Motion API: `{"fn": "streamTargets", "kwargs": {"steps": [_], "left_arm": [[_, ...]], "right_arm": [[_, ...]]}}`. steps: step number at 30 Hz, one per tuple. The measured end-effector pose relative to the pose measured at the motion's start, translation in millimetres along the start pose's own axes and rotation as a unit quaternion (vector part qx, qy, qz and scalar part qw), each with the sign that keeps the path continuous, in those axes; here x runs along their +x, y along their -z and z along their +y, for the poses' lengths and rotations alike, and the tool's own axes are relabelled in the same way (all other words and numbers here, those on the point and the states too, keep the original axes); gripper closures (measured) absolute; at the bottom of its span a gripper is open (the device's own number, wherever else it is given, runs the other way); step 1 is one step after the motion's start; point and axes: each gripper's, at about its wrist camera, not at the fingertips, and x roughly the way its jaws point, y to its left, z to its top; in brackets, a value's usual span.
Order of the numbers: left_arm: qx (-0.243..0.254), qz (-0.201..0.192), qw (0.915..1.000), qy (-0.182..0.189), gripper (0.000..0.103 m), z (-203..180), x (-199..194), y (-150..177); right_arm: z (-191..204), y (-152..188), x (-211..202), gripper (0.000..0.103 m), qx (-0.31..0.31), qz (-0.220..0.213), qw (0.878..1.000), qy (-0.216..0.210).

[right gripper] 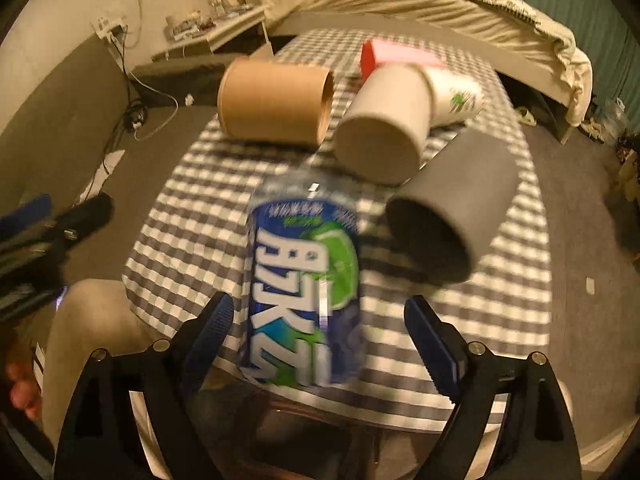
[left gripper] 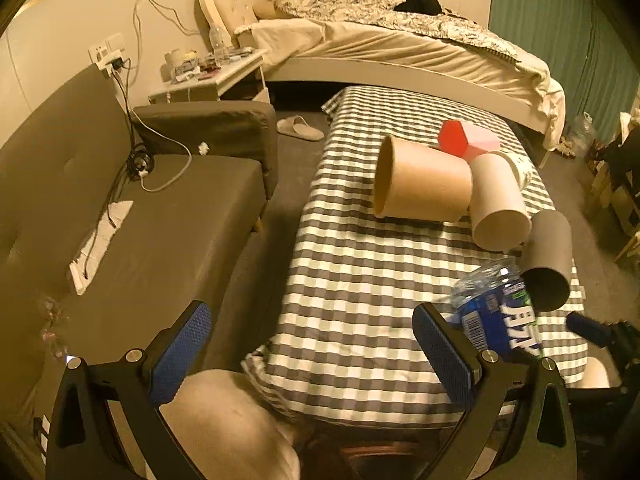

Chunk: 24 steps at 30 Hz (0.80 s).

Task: Flip cup upside down
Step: 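Close the left tool on the bottle while the right tool releases it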

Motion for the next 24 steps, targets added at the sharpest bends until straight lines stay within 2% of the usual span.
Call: {"fn": "streamTargets", "kwargs": {"steps": [5,11,17,24], "left_arm": [[0.017,0.02,0.9996,0.006,0.0,-27.2,3.1,-5.3],[0.043,0.053,0.9973,0.029,0.0,-70.0,10.8,-9.4],[0.048,0.093,0.9932,0.051,0.0,-100.8,24.6,-12.6],[0.067,0.111,0.9894,0.067,0.0,-124.0,37.9,-16.0]], "right_arm": [[-27.2,-5.5,-27.0,0.015,-0.007,-0.016,0.999,0.028],[-79.9,-0.9,-45.7,0.015,0.014,-0.022,0.998,0.065],[-122.7,11.4,-49.7,0.015,0.058,-0.021,0.996,0.064],[-144.2,21.0,-38.4,0.015,0.093,-0.01,0.994,0.056]]}}
